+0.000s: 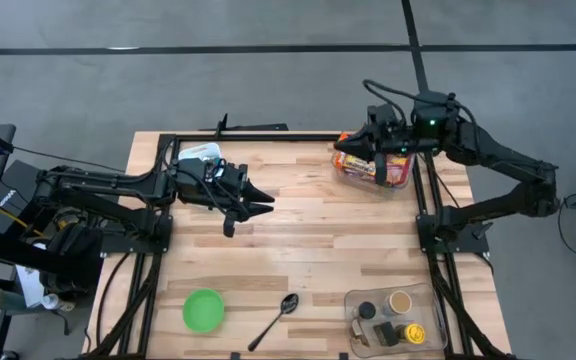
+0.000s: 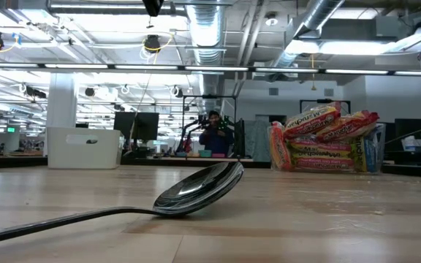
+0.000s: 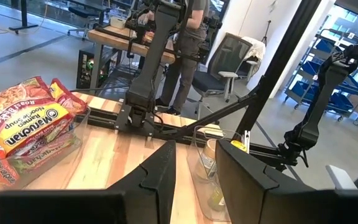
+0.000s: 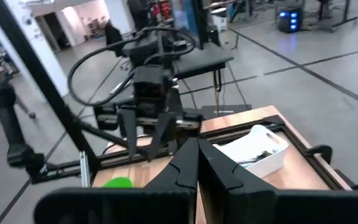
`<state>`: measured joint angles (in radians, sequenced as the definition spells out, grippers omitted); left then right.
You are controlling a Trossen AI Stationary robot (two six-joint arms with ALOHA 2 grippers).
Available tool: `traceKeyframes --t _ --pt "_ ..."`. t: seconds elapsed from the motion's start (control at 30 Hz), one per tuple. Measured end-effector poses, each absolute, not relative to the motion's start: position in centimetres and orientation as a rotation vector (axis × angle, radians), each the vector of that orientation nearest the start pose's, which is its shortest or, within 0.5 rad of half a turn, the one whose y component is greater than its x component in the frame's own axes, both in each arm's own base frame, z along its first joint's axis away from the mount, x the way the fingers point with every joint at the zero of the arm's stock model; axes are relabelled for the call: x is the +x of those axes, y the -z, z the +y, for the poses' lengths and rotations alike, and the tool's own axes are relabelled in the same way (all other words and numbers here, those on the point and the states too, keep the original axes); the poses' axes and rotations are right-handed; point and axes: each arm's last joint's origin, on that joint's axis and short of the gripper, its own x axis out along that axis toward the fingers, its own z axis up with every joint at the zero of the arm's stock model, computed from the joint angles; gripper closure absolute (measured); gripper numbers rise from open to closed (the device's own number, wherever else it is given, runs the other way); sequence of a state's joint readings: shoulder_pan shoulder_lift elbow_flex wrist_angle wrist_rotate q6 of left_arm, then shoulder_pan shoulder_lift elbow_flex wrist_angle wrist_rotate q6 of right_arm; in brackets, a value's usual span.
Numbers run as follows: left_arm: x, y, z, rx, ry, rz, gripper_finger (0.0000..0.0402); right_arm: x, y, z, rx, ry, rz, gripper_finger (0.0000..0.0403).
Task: Pick & Place Food Item
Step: Put the black spoon into the white bin
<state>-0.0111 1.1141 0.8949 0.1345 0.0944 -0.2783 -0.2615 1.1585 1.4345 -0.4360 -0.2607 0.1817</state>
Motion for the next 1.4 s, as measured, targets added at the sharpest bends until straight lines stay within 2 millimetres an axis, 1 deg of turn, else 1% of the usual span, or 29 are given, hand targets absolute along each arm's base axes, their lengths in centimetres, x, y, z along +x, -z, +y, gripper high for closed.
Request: traceKeyframes --t 0.13,0.23,0.3,0.43,0.6,0.77,0.9,1.17,1.4 --pt "25.2 -33.8 -0.6 -0.281 0.093 0.099 0.0293 22.0 -45.2 -5.9 0.289 0.056 0.174 0.0403" --pt "25.2 -33.8 -0.5 -0.281 0.093 0.099 0.0293 21.4 -45.6 -6.0 0.268 0.065 0.156 0.0403" --pt "25.2 -33.8 -0.5 -0.281 0.093 0.099 0.0293 20.8 -46.3 -5.8 0.230 0.076 0.103 0.0403" --pt "25.2 -33.8 -0.5 -0.281 0.093 0.099 0.0293 20.2 -47.0 -5.1 0.153 0.125 0.055 0.0403" --pt "25.2 -33.8 -0.5 -0.281 0.093 0.098 0.0293 19.9 -47.2 -4.2 0.082 0.276 0.042 0.0403" --pt "25.2 -33.8 -0.5 -0.281 0.093 0.099 0.0293 20.1 -47.0 -3.3 0.071 0.345 0.063 0.0403" --pt "25.2 -33.8 -0.6 -0.281 0.093 0.099 0.0293 20.1 -47.0 -2.7 0.073 0.312 0.068 0.0403" --pt "25.2 -33.8 -0.6 -0.281 0.093 0.098 0.0293 19.1 -47.4 -1.6 0.139 0.173 0.049 0.0403" --pt "25.2 -33.8 -0.5 -0.279 0.093 0.098 0.0293 17.5 -47.8 -1.8 0.126 0.189 0.032 0.0403"
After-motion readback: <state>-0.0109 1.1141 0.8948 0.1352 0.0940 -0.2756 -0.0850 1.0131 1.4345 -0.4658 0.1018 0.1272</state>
